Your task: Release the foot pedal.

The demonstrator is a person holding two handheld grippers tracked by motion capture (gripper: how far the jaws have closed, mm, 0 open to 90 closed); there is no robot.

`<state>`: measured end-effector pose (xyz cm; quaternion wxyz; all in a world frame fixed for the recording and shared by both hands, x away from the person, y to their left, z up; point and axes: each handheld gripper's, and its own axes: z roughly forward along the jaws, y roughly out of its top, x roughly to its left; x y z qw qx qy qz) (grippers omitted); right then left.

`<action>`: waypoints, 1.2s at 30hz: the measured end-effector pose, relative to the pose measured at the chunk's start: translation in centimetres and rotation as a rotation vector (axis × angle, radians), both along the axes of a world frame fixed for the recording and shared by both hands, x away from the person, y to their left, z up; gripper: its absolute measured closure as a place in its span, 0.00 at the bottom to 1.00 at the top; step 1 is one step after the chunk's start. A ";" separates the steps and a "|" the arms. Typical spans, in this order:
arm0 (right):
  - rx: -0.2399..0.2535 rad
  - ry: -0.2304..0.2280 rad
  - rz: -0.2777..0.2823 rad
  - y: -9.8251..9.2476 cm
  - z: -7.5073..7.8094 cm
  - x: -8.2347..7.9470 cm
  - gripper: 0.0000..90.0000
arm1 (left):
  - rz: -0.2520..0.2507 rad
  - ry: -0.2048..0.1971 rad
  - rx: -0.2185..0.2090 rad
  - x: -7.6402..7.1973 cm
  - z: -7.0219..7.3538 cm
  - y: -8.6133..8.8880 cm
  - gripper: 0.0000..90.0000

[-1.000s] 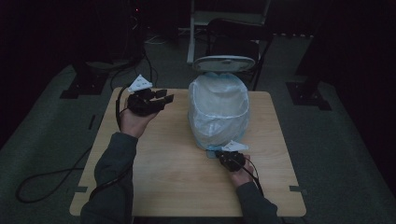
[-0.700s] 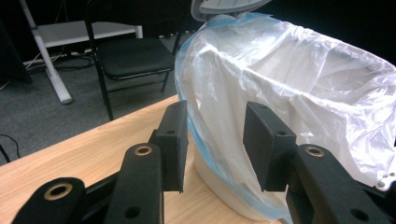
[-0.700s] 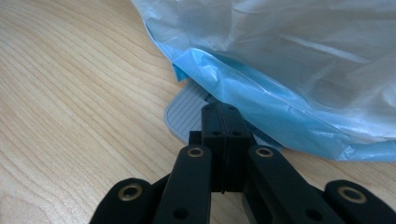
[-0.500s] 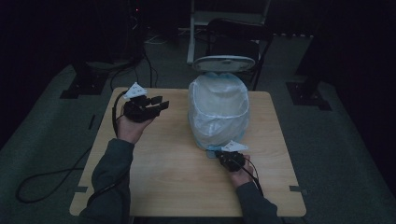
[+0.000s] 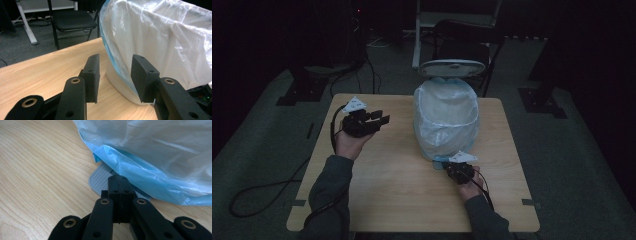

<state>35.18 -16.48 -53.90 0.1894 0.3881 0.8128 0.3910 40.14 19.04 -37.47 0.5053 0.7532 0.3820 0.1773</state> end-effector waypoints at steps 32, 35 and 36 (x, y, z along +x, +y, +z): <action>-0.083 -0.015 -0.064 -4.2 2.3 -1.0 1.00 | 0.054 0.076 -0.016 -0.8 -3.8 2.4 0.66; -0.072 -0.003 -0.102 -5.4 2.2 -0.7 1.00 | 0.058 0.083 -0.017 -0.9 -4.3 2.5 0.66; -0.062 0.007 -0.119 -5.9 2.1 -0.5 1.00 | 0.059 0.086 -0.017 -1.0 -4.4 2.5 0.66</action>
